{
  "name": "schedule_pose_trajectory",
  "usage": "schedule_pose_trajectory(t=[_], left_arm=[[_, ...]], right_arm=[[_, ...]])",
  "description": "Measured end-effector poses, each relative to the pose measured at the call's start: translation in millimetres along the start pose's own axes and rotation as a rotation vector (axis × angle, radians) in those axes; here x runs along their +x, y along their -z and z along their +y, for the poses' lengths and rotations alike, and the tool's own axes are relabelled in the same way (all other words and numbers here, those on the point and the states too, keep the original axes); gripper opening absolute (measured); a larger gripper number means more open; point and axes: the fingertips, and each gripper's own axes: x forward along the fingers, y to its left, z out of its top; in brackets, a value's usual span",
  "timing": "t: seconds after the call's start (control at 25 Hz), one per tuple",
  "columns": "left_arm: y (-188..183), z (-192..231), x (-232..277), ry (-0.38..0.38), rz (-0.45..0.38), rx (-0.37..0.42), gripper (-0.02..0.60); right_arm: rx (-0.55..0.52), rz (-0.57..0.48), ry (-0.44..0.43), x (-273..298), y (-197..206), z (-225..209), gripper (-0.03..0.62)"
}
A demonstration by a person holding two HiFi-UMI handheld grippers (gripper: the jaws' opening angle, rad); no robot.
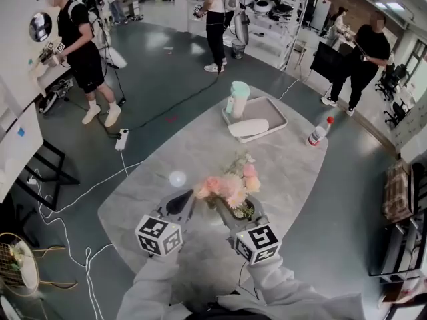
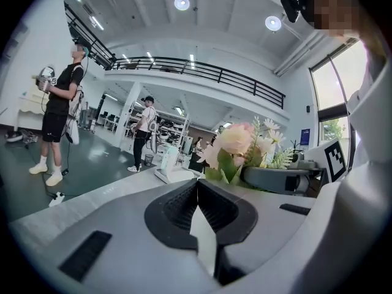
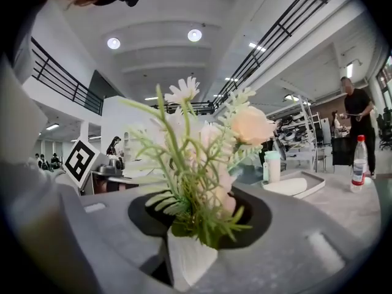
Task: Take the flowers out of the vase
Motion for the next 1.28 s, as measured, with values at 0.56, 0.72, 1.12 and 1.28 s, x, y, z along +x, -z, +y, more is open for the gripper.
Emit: schedule_pose_trajectory(t=[0.56,0.72,1.12,1.28], left_arm=[[-1.1,-16.3,-8.0,0.008,-0.009,-0.002,0.002],[2.3,-15.4,-16.6,0.012,-0.008,-0.009,0.002],[1.9,-28.1,-25.4,0.023,-0.017,-0.01,0.002],[2.8,-33.0,-29.4,0.026,-0.021,-0.006,0.002]], right_arm=[[-0.042,-0.041,0.016,-16.8,-18.0,1.7,0.094],[-0.039,-0.064,0.012,-17.9,-23.7,11.0,0.091],[-0.016,-0.129,0.015,-30.3,-45.6,16.1,0.086],[-0.024,-0.156,0.019,-36.3,-54.0,18.1,0.086]])
